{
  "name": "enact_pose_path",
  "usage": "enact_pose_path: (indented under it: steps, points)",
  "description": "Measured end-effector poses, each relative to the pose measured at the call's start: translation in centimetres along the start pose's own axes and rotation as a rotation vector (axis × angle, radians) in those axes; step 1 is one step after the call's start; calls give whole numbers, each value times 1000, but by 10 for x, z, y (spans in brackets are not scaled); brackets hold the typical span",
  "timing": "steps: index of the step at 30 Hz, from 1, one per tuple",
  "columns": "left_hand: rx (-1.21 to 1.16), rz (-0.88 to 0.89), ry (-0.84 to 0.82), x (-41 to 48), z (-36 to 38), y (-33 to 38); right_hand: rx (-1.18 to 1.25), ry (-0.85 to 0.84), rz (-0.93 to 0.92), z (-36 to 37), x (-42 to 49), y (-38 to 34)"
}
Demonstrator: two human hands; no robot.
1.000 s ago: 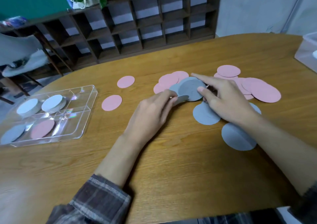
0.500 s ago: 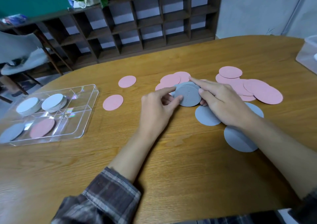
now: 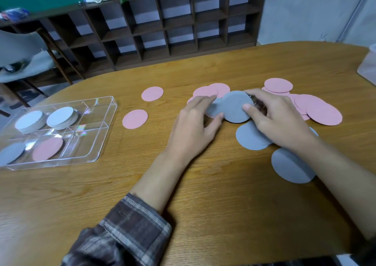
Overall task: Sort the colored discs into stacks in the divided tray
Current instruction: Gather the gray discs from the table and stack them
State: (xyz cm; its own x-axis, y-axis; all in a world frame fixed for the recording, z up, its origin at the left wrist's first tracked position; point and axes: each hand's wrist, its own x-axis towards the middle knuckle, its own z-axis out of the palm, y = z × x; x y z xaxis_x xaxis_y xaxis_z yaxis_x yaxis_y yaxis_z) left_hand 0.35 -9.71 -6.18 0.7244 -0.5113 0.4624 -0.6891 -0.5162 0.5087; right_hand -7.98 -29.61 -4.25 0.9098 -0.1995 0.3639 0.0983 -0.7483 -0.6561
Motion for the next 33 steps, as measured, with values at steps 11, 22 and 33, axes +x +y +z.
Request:
enact_pose_path:
  steps: [11, 22, 33]
  points:
    - [170, -5, -129, -3, -8, 0, 61, 66, 117, -8, 2, 6]
    - [146, 110, 20, -9, -15, 7, 72, 48, 49, -8, 0, 5]
    - [-209, -66, 137, -10, -5, 18, 96, -82, -37, 0, -2, 1]
